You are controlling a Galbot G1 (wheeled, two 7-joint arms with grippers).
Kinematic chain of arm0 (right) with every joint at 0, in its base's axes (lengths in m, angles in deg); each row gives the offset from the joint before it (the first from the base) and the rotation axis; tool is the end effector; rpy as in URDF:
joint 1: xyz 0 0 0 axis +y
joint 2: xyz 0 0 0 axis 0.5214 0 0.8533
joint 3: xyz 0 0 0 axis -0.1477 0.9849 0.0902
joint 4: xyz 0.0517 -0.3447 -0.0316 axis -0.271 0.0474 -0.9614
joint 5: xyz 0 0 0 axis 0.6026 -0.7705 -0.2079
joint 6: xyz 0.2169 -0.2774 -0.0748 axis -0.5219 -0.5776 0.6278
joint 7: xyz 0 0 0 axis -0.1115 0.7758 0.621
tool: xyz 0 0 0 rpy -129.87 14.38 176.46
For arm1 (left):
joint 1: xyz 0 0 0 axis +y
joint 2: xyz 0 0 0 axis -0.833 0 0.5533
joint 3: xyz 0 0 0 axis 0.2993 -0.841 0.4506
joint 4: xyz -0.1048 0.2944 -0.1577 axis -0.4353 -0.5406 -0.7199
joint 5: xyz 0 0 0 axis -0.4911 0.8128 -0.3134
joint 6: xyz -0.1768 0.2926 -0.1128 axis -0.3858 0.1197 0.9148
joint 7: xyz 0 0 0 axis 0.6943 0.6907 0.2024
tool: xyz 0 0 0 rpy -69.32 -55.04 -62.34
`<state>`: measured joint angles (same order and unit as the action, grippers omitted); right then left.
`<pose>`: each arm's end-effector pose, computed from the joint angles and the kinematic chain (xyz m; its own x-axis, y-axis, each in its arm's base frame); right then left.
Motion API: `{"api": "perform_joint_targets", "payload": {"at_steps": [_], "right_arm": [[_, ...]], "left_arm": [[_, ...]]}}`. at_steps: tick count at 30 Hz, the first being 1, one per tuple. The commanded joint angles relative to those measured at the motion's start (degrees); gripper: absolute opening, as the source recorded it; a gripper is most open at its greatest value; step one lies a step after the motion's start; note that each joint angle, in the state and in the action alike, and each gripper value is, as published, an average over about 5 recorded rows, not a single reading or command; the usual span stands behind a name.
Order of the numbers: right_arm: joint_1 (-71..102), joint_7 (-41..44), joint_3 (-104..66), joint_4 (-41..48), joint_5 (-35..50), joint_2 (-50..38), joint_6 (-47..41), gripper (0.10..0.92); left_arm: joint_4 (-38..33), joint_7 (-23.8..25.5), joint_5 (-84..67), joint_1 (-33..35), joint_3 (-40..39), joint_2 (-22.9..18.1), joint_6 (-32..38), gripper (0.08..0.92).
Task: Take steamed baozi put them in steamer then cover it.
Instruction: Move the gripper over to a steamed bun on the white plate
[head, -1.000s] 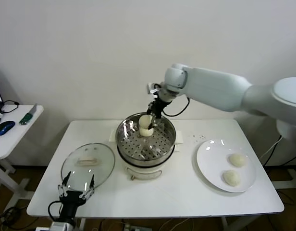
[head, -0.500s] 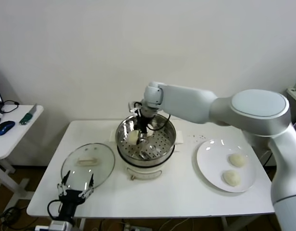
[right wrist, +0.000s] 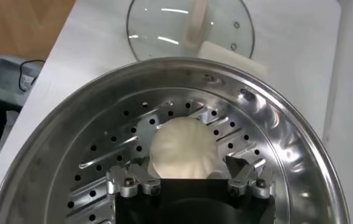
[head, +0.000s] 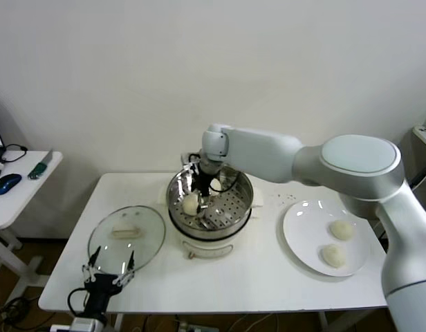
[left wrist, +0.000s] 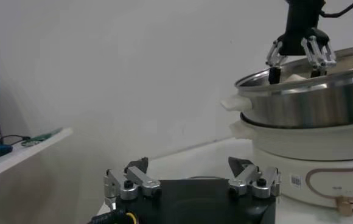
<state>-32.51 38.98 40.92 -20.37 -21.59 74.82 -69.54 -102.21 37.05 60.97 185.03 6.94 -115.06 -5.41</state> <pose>0.6025 0.1973 -0.1057 -0.0595 -0.2760 0.9593 -0.9498 -0.2800 -0.1394 0.1348 0.0760 -0.3440 -0.9879 -0.0446 0.1484 -0.0020 0.9612 0.2758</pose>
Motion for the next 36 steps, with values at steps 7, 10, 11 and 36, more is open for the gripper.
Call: {"api": "perform_joint_targets", "payload": {"at_steps": [7, 10, 11, 36], "right_arm": [[-12.8, 3.4, 1.5, -15.3, 0.1, -17.1, 0.4, 0.823], [-15.5, 3.7, 2.1, -19.4, -1.1, -23.7, 0.4, 0.823], [-16.3, 3.7, 2.4, -20.6, -1.7, -25.7, 0.3, 0.823], [11.1, 6.7, -11.8, -32.2, -34.5, -62.4, 5.8, 0.823]], "left_arm": [[-0.3, 0.0, -0.1, -0.1, -0.3, 0.2, -0.2, 0.823], [-0.3, -0.1, -0.3, -0.1, -0.3, 0.3, -0.2, 0.823], [-0.3, -0.1, -0.5, -0.1, -0.2, 0.4, -0.2, 0.823], [-1.3, -0.2, -0.5, 0.0, -0.1, -0.3, -1.1, 0.823]]}}
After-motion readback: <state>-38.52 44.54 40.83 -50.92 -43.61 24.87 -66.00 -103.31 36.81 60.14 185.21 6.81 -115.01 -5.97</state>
